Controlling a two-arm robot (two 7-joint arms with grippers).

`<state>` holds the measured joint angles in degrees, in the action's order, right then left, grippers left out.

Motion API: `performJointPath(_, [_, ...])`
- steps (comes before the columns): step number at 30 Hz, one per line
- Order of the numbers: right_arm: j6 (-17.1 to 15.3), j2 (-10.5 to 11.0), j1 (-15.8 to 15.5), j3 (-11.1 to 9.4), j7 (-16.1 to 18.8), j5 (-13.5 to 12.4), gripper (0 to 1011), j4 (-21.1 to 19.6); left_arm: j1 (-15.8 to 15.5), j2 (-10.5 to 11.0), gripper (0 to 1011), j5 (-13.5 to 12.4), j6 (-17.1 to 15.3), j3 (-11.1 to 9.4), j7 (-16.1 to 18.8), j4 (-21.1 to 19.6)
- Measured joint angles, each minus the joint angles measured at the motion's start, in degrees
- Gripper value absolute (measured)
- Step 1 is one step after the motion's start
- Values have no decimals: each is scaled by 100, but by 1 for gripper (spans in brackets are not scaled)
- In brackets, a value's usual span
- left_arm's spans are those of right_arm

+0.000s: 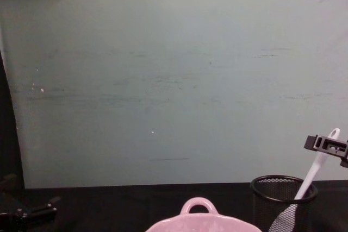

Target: Use the one hand to pick up the spoon and stir the clear water in the bowl.

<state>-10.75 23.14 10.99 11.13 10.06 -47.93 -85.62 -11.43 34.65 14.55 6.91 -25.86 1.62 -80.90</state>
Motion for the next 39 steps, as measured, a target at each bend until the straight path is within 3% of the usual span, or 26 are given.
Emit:
performJointPath(7, [-94, -73, 149, 51, -67, -217, 1003, 124, 0, 0, 1011, -1, 0, 0, 0, 0])
performJointPath(16, [-64, -81, 215, 190, -153, -237, 1003, 182, 0, 0, 1011, 0, 0, 0, 0, 0])
performJointPath(25, [-64, -79, 212, 175, -150, -233, 995, 175, 0, 0, 1011, 0, 0, 0, 0, 0])
performJointPath(33, [-65, -79, 208, 169, -145, -231, 820, 171, 0, 0, 1011, 0, 0, 0, 0, 0])
performJointPath(39, [-67, -79, 205, 165, -142, -231, 628, 166, 0, 0, 1011, 0, 0, 0, 0, 0])
